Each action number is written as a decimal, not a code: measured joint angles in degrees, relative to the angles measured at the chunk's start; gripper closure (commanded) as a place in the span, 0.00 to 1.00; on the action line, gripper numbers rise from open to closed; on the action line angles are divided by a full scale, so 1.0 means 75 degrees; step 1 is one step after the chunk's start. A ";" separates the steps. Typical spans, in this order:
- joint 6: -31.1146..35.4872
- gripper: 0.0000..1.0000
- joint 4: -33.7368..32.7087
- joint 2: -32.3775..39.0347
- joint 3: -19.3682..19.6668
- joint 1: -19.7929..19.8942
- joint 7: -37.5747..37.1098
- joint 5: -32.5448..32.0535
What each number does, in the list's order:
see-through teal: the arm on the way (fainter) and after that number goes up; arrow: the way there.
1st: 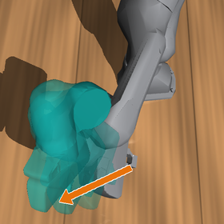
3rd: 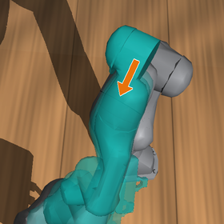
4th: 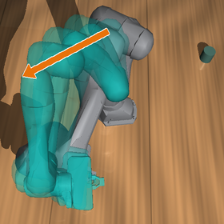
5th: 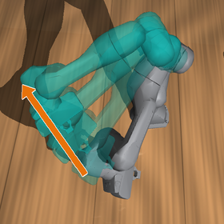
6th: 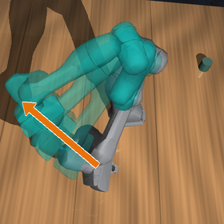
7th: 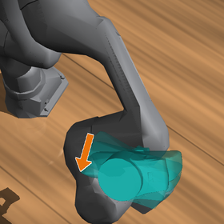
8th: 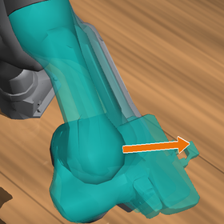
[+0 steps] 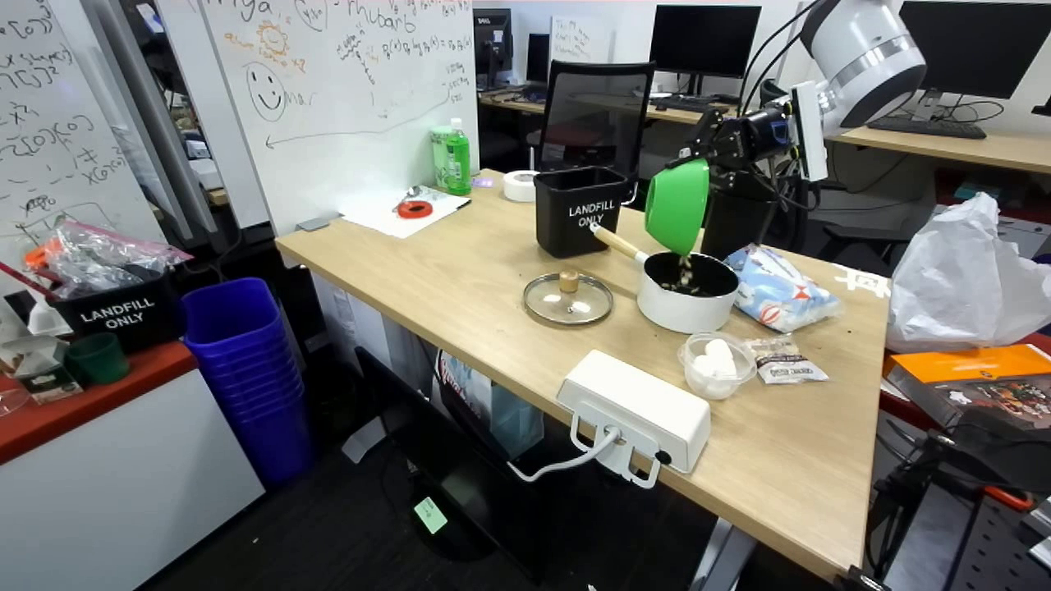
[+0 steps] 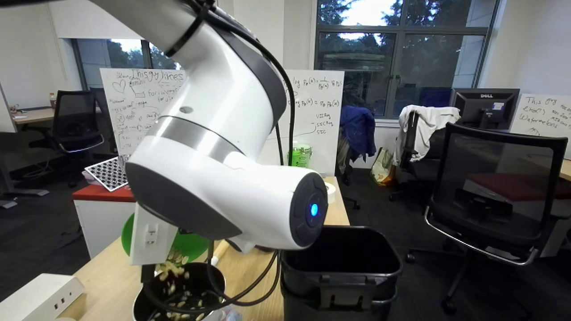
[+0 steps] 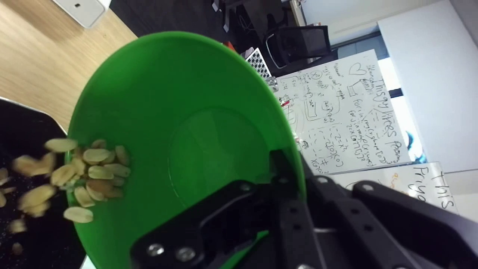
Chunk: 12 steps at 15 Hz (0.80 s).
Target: Pour the contents of the green bowl into the white pot
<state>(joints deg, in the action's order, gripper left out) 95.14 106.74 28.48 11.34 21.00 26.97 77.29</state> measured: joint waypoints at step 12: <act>-0.1335 0.99 -0.0651 0.0650 0.0018 0.0260 -0.0720 0.0411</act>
<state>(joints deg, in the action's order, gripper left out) 85.13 101.85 33.36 11.48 22.95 21.57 80.37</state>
